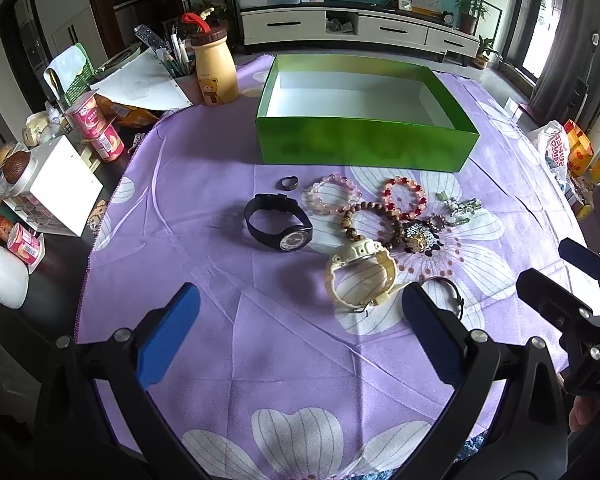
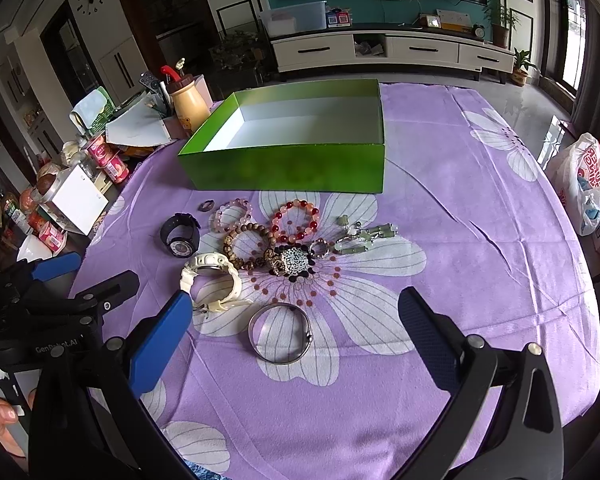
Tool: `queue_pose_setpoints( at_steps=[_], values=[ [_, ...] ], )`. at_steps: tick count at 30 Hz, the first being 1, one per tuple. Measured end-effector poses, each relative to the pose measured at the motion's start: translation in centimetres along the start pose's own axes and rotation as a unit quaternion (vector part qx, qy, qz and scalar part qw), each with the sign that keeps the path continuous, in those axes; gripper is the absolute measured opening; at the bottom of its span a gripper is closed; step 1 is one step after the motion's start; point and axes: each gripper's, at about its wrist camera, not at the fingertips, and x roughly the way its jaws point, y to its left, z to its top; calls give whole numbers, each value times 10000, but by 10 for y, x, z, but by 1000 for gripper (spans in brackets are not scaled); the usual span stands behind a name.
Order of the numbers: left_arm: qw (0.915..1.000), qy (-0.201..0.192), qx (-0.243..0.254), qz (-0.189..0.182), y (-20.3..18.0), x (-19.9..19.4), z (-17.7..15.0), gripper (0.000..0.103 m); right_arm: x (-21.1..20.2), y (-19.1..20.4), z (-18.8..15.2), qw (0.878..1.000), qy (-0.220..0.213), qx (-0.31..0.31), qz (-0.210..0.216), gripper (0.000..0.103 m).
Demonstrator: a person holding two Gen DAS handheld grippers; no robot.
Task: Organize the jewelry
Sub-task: 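Move both tools toward the jewelry laid out beside the green box, then grasp the cream watch with the left tool while the right tool grasps the silver bangle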
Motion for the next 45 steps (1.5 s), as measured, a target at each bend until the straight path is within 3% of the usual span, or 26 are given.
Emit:
queue_pose_setpoints(
  at_steps=[5,12,17,21,25,30,33,36,37,39,45],
  values=[
    [9999,1,-71,-105,0,3,0,101,2,0,-1,10000,-7,-31,18,102],
    [9965,-6,-620,-564,18,24,-5,101,21,-16,-13,9997,147,-123,120,101],
    [9953,65,-708,-658,22,40,-15,100,42,-21,-29,9988,341,-365,-1,79],
    [9953,272,-650,-658,16,57,-18,84,59,-20,-39,9973,522,-512,7,56],
    [9966,298,-533,-545,8,71,-16,76,70,-16,-43,9964,486,-688,55,44],
    [9965,477,-405,-554,-2,92,-11,54,85,-11,-44,9945,565,-883,-3,29],
    [9963,555,-363,-546,-6,101,-10,48,88,-5,-45,9928,481,-1091,-96,24],
    [9975,510,-264,-401,-10,107,-8,33,91,3,-45,9903,429,-1316,-156,7],
    [9980,478,-234,-349,-12,109,-7,30,92,4,-45,9897,406,-1362,-181,5],
    [9984,429,-182,-314,-13,110,-6,13,92,8,-46,9882,328,-1478,-250,3],
    [9983,310,-234,-441,-9,108,-8,9,85,1,-43,9914,187,-1280,-172,2]
  ],
)
